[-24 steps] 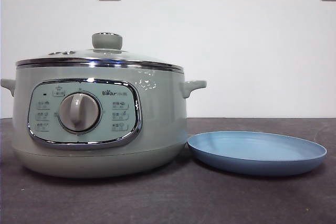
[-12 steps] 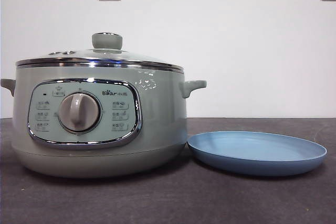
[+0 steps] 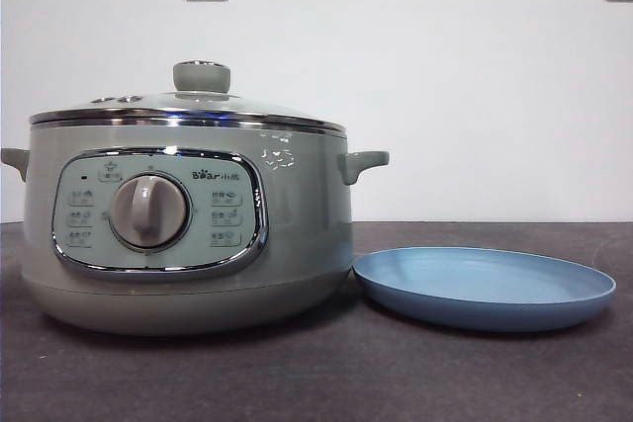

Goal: Take the pumpkin out from the steamer,put the pumpkin in the blue plate,close the lid

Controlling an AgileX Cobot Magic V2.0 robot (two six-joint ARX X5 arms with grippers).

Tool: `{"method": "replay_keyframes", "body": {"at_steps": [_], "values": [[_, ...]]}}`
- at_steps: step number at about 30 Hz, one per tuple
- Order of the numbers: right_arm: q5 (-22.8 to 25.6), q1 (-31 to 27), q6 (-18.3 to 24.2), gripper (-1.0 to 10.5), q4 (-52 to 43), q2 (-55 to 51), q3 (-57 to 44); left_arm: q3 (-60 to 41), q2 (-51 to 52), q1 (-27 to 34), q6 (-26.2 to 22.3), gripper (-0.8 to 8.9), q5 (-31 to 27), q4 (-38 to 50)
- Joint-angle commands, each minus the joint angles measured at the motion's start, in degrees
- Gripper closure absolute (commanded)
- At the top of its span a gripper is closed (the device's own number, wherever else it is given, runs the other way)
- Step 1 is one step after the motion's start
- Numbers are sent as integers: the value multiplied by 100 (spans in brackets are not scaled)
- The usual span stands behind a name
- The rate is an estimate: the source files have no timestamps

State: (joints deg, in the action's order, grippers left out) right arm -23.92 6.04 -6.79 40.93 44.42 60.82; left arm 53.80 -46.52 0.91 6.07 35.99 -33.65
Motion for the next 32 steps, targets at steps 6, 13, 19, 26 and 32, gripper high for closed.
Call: {"method": "replay_keyframes", "body": {"at_steps": [6,13,19,26,32], "values": [[-7,7,256,668,195,437,166,282,-243,-247,-201,541,-26,-120],[0,7,216,461,251,590,166,282,-280,-599,-111,407,-566,46],[-4,9,214,469,243,632,166,551,-737,-1252,-120,407,-1082,223],[-15,9,216,469,256,636,166,1355,-1703,-2201,-334,407,-2065,107],[0,9,219,474,442,636,166,1731,-2452,-2684,-476,408,-2531,11]]}}
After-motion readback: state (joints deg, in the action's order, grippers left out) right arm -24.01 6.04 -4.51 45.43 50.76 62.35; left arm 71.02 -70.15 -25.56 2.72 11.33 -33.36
